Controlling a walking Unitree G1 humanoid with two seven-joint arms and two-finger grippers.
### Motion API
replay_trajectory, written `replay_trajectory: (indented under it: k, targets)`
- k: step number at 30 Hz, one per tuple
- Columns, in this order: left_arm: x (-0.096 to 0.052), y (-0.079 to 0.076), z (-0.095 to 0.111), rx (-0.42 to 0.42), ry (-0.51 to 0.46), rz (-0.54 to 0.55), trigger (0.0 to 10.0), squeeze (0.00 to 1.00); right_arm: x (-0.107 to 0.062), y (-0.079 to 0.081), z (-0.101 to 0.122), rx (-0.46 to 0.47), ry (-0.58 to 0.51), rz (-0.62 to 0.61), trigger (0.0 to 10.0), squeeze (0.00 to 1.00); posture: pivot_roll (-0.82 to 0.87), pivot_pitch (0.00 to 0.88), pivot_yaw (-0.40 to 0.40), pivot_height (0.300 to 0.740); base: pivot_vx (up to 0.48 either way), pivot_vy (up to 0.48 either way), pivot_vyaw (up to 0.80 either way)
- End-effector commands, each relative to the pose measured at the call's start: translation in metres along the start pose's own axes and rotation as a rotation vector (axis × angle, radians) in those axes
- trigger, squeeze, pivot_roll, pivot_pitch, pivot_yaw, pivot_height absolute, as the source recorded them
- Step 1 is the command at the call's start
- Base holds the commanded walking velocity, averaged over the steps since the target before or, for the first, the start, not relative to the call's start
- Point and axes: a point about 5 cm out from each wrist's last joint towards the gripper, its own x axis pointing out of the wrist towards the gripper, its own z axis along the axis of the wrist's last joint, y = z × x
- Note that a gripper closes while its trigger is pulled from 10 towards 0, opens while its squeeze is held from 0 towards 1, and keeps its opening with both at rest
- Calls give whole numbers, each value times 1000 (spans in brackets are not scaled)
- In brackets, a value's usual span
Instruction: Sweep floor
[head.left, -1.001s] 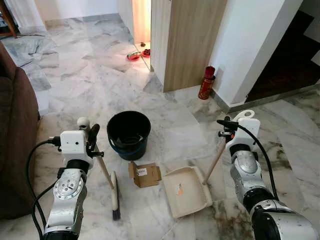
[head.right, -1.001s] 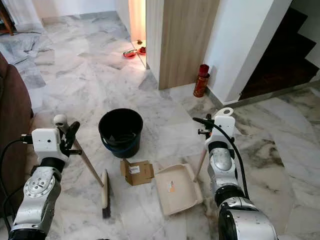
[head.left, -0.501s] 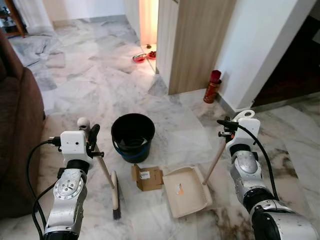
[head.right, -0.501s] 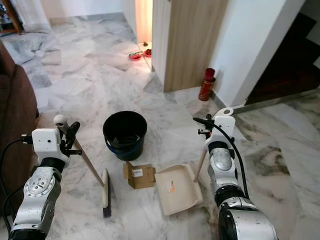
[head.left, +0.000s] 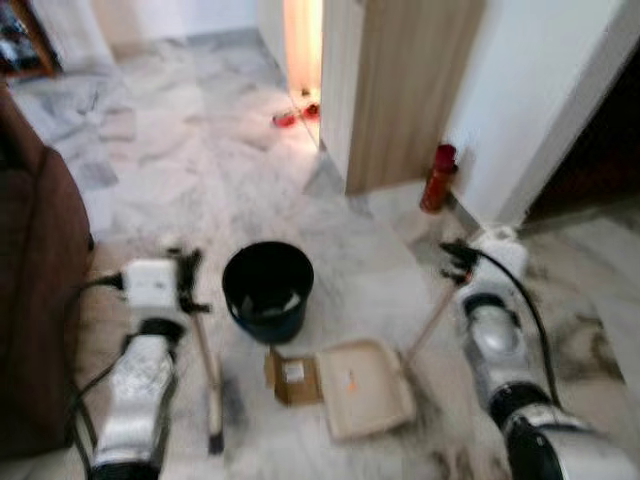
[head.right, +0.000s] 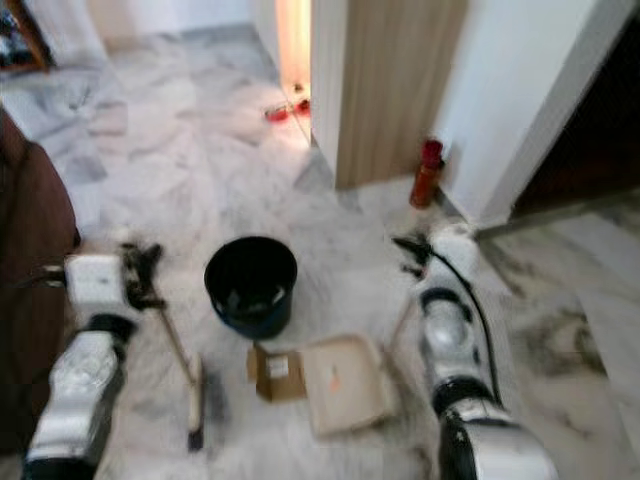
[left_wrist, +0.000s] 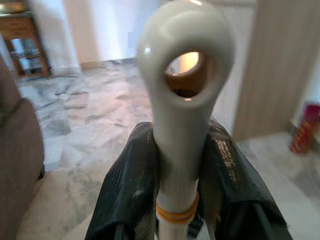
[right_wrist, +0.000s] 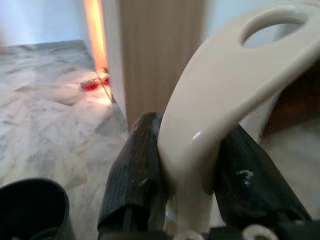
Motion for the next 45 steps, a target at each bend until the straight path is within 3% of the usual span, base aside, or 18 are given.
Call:
replay_trajectory:
  k: [1, 31, 45]
  targets:
    - [-1, 8, 6, 28, -31, 11, 10000, 0, 5, 13, 14, 21, -58, 29, 10000, 0, 86, 100, -51, 740, 364, 0, 0]
    - [-17, -2, 0, 10, 17, -72, 10000, 0, -3, 14, 0, -38, -35, 9, 10000, 0, 114, 140, -24, 740, 29, 0, 0]
    - [-36, -5, 3, 7, 48, -94, 10000, 0, -6, 28, -2, 64, -27, 18, 10000, 0, 148, 208, -16, 740, 0, 0, 0]
